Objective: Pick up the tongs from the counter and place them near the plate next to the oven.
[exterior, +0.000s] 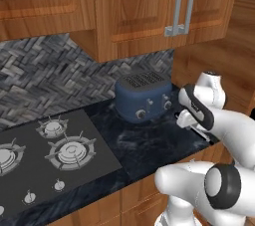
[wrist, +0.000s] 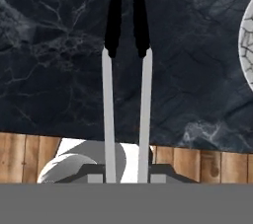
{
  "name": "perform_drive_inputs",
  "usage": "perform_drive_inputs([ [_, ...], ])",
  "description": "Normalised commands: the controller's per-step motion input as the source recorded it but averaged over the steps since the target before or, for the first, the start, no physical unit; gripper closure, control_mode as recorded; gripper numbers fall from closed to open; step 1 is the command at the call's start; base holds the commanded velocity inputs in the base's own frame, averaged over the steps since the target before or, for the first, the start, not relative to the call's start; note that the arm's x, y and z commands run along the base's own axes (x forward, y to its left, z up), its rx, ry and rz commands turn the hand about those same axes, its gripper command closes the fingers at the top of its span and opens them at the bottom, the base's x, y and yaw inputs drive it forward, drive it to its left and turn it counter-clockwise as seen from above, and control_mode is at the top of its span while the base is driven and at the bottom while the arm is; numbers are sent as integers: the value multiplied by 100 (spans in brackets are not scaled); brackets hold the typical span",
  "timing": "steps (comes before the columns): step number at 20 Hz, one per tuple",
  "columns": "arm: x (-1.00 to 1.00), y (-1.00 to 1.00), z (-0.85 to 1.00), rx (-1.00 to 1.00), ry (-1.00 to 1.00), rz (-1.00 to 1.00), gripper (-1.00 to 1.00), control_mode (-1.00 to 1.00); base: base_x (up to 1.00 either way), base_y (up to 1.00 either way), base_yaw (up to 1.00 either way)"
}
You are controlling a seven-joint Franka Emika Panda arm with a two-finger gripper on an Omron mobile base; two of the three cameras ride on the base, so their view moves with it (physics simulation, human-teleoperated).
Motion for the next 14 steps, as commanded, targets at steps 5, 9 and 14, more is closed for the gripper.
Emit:
perform_drive_inputs([
  [5,24,0,-71,-2,0,0,100,-100,0,0,0],
  [9,36,0,-37,0,-1,0,100,-100,0,0,0],
  [14,61,0,-8,0,0,0,100,-100,0,0,0],
])
